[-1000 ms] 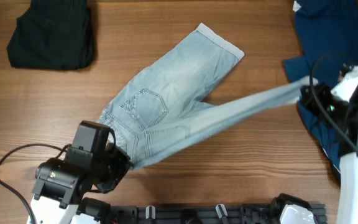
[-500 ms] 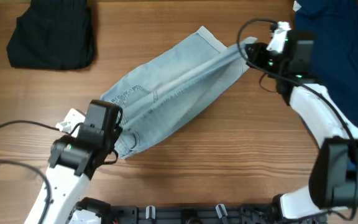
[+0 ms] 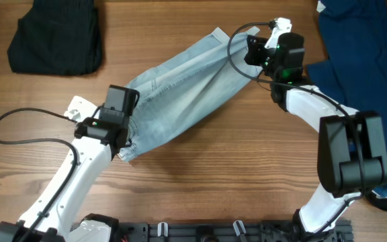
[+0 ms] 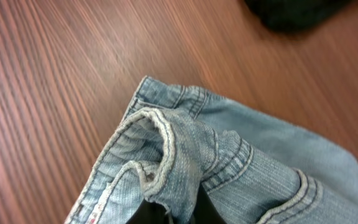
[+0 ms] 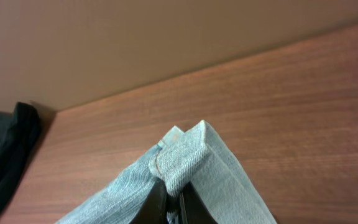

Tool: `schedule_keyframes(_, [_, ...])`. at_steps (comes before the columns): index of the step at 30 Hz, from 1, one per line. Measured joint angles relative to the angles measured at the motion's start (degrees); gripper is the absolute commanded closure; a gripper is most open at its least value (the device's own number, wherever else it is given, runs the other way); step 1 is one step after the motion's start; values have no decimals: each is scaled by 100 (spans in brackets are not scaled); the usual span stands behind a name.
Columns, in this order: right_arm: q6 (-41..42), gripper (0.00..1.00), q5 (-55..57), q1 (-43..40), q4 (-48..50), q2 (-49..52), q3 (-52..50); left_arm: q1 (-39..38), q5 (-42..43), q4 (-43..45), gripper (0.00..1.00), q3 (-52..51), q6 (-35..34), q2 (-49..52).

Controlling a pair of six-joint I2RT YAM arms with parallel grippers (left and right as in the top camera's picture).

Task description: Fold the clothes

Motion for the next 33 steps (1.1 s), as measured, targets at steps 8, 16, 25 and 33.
schedule_keyframes(8, [24, 0, 546, 487, 911, 756, 210, 638, -173, 730, 0, -2, 13, 435])
schedule_keyframes(16, [-70, 0, 719, 640, 1163, 1558, 857, 927, -400, 1792, 0, -11, 269, 793])
schedule_keyframes(25, [-1419, 1, 605, 625, -1517, 317, 957, 929, 1244, 1591, 0, 61, 2361, 656])
schedule_keyframes(33, [-2409, 26, 116, 625, -2074, 334, 999, 940, 1895, 575, 0, 79, 2717, 640])
